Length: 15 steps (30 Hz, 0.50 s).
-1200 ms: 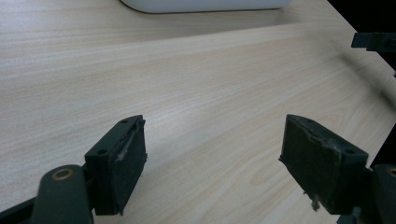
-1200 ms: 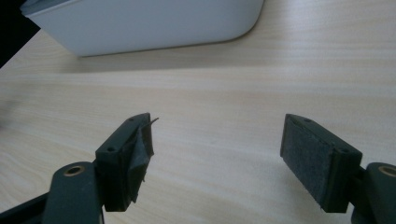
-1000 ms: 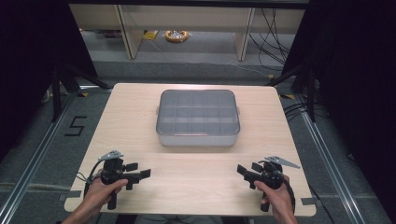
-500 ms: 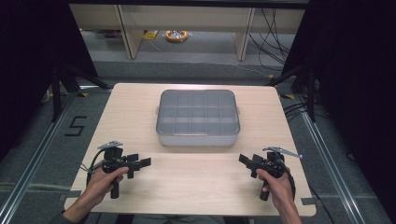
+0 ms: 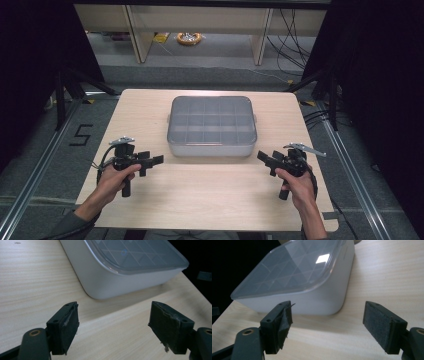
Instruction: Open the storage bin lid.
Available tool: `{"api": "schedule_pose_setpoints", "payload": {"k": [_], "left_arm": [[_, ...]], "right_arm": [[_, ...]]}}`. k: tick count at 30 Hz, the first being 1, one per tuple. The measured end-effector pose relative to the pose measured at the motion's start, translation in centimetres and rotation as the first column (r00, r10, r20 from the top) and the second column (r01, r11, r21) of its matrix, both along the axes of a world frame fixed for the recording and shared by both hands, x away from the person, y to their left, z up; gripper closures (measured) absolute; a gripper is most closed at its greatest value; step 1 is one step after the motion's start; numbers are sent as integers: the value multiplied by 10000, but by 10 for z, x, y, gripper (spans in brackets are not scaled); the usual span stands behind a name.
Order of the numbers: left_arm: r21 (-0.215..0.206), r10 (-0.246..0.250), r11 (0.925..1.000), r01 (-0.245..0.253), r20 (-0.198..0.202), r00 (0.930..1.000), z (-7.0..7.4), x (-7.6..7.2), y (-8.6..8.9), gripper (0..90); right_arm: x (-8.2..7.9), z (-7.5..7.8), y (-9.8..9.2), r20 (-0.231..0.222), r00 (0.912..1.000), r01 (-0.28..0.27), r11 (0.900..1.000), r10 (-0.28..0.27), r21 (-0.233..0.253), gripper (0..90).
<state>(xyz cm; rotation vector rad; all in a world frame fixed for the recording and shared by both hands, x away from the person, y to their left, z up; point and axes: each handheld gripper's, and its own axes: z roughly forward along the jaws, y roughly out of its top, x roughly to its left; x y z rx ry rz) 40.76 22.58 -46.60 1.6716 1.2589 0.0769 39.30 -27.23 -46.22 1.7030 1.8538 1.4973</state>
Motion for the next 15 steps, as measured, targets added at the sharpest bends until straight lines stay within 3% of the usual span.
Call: {"api": "schedule_pose_setpoints", "payload": {"k": [3,4,6,8,9,13,14,15], "left_arm": [[-177,82,9998,-84,-113,9999,3,9,-2,230],[-177,82,9998,-84,-113,9999,3,9,-2,233],[-166,134,9998,-137,-217,9997,5,20,-2,240],[-232,145,9996,-152,-287,9995,6,26,-2,243],[-268,213,9994,-221,-297,9993,7,29,-4,246],[-199,103,9997,-109,-288,9995,11,39,-10,254],[-155,167,9997,-171,-251,9995,12,41,-11,254],[-155,167,9997,-171,-251,9995,12,41,-11,253]], "right_arm": [[6,6,1,-124,9998,139,9980,-132,611,243],[6,6,1,-124,9998,139,9980,-132,611,243],[16,10,0,377,9993,-23,9996,12,295,236],[23,12,0,377,9993,-30,9997,22,225,233],[25,15,2,47,9999,149,9986,-152,505,233],[40,15,4,-67,9997,259,9983,-256,515,234],[46,12,2,300,9995,118,9995,-127,303,234],[46,12,2,300,9995,118,9995,-127,303,234]]}}
